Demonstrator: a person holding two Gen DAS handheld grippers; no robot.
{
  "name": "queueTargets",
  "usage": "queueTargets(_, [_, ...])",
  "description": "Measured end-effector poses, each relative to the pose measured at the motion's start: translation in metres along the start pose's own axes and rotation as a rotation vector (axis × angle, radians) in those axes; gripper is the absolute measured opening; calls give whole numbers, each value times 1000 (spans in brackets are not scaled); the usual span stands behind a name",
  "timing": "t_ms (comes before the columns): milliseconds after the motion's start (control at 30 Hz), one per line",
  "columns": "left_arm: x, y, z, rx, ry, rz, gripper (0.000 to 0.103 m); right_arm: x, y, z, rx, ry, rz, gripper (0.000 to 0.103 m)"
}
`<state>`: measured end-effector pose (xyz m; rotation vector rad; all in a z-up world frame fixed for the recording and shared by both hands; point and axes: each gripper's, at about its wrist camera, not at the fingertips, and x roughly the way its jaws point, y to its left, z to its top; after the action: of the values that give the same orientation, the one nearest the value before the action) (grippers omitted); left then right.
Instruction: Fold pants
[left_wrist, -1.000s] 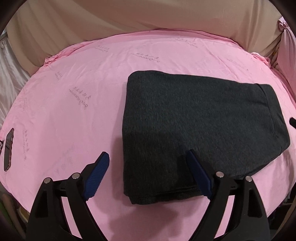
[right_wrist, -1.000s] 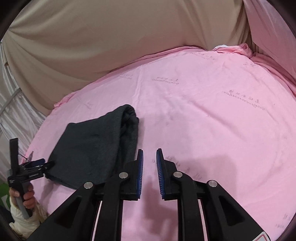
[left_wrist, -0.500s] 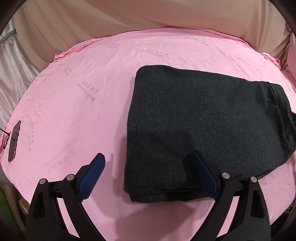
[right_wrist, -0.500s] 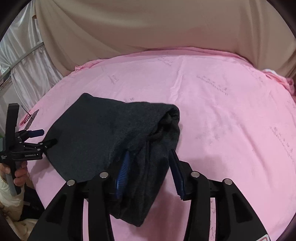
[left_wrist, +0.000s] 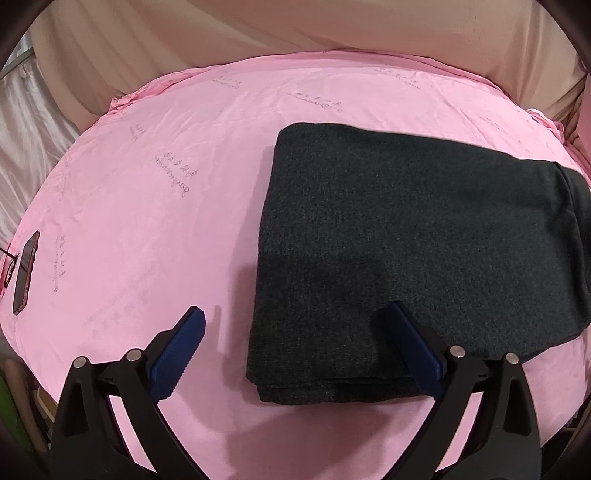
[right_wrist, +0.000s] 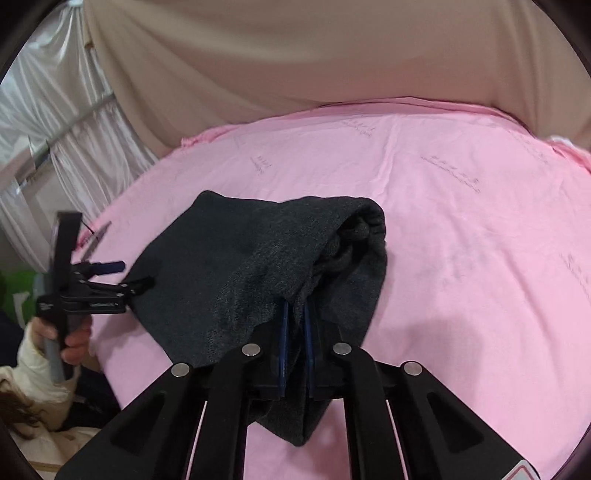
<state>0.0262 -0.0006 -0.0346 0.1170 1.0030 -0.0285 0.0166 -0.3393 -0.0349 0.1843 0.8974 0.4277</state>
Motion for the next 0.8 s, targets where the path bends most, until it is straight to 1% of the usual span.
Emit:
queueTargets(33, [1,-1,0,4,0,-4,97,12,-9,-7,35,27,-5,6])
queueTargets(100, [2,-4,0,13,-7,8,98,12,-22,-10,123,0,68,9])
queueTargets(133, [2,-5,1,17,-9,13,98,5,-23,-9,154,-12,54,9])
queueTargets(200, [0,-4,2,21,-11,13,98,-22,-17,-8,179,-116,-41,13])
queueTargets(233, [1,-2,1,19,-11,4,98,-33,-8,-7,169,-146,-52,14])
queueTargets(267, [2,0,1,14,-9,-5,98,-40,2,-6,158,-165,-24,14])
queueTargets(300, [4,2,0,3,-5,-19,98,-43,16,-4,149,-179,35,14])
queueTargets(333, [5,3,0,-5,-3,-25,98,-39,28,-3,140,-167,85,14])
queueTargets(367, [6,4,0,-10,-3,-29,98,-30,40,-2,123,-138,117,14])
queueTargets(400, [7,4,1,-11,-3,-33,98,-17,53,-1,97,-111,113,14])
queueTargets(433, [7,5,1,-14,-2,-35,98,0,59,-2,69,-76,75,14])
queueTargets(467, [7,5,0,-12,-3,-36,98,15,56,-2,62,-44,-13,9])
queueTargets(500, [7,6,0,-5,-5,-39,98,24,45,-3,91,-29,-70,0])
queueTargets(533, [6,6,0,-1,-4,-47,98,27,27,-7,169,-31,-50,0])
queueTargets(567, [6,9,0,-2,4,-70,98,22,14,-10,242,-50,13,0])
queueTargets(600, [5,10,0,-3,8,-80,98,14,7,-14,302,-73,11,0])
queueTargets(633, [3,12,0,-3,11,-93,98,5,11,-15,302,-89,-45,0])
queueTargets(667, [1,15,1,-3,15,-105,98,-2,18,-16,284,-100,-85,2])
queueTargets(733, [-5,22,1,-5,17,-146,98,-15,34,-19,268,-108,-119,14])
queueTargets(767, [-8,26,2,-4,14,-170,98,-20,40,-21,266,-111,-135,34])
queueTargets(800, [-10,29,2,-8,15,-184,98,-22,42,-22,269,-116,-149,63])
